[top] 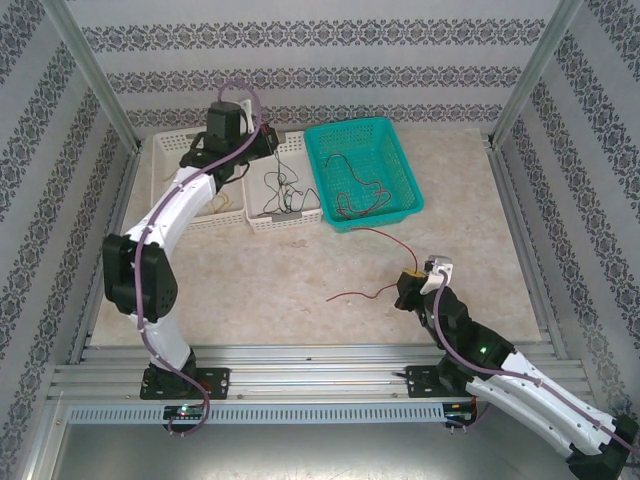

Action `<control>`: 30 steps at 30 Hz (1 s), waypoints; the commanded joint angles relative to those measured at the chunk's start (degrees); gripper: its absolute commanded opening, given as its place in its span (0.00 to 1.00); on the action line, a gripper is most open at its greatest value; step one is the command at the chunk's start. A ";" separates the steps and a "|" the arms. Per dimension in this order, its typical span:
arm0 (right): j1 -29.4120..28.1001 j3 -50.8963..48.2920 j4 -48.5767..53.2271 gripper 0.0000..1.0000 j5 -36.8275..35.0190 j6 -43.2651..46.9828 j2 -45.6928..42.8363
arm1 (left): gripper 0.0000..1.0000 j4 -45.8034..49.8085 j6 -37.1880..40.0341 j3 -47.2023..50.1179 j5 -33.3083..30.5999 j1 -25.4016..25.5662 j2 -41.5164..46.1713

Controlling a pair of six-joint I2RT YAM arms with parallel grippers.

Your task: Untangle the cables

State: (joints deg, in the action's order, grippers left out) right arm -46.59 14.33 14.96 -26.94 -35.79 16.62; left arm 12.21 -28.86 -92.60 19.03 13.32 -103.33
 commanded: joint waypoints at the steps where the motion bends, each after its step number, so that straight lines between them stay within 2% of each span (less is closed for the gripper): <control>1: 0.60 2.95 0.34 0.00 0.94 1.74 -0.80 | 0.00 -3.27 -1.77 1.36 0.62 -0.49 -1.48; 5: 0.58 4.41 0.76 0.00 1.34 2.56 -0.80 | 0.00 -2.11 -1.98 2.71 0.78 -0.49 -4.09; 16: 0.62 8.10 1.97 0.00 1.45 3.47 -1.51 | 0.30 -0.01 -1.30 4.58 0.86 -0.40 -5.83; 26: 0.61 11.98 2.08 0.00 1.35 5.27 -0.39 | 0.50 4.02 1.49 3.55 1.79 -0.31 -4.30; 30: 0.62 12.99 1.68 0.00 1.57 5.29 0.25 | 0.54 5.08 2.32 3.81 1.69 -0.23 -3.59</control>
State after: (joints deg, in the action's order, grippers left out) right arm -46.59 25.56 17.34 -25.61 -31.55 16.56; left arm 14.81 -28.51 -88.33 19.92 13.32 -108.40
